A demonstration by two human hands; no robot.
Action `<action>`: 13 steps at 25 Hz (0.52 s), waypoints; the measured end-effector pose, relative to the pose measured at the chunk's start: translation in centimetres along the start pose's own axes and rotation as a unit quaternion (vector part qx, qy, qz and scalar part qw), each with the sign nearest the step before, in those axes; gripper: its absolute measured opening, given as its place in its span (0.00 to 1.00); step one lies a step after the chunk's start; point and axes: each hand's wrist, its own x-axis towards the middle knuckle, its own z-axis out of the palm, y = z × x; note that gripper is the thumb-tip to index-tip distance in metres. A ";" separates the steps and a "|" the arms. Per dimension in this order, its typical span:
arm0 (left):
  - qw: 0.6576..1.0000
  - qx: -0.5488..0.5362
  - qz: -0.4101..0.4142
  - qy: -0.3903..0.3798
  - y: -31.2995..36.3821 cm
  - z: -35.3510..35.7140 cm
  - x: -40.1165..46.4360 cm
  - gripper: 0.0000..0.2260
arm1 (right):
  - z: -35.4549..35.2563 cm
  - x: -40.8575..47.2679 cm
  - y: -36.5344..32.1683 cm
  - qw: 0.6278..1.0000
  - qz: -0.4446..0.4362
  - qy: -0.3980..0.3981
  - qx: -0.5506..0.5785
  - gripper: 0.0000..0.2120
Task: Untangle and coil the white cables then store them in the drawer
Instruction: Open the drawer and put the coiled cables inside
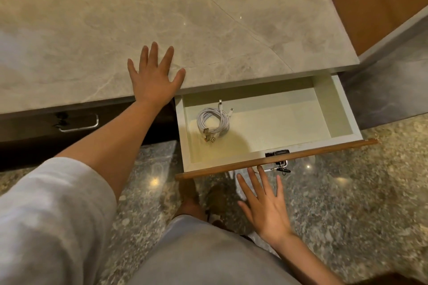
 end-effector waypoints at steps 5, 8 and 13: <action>1.000 -0.003 0.002 0.001 0.0 -0.1 0.0 0.28 | 1.0 1.3 -0.7 0.999 0.032 0.013 0.015 0.27; 1.000 -0.007 0.001 0.003 0.1 -0.1 0.0 0.28 | 1.0 3.0 -0.6 0.999 0.032 0.028 0.020 0.30; 1.000 -0.003 -0.002 0.003 0.1 0.0 0.0 0.28 | 1.0 7.2 -0.2 0.997 0.044 0.052 0.049 0.30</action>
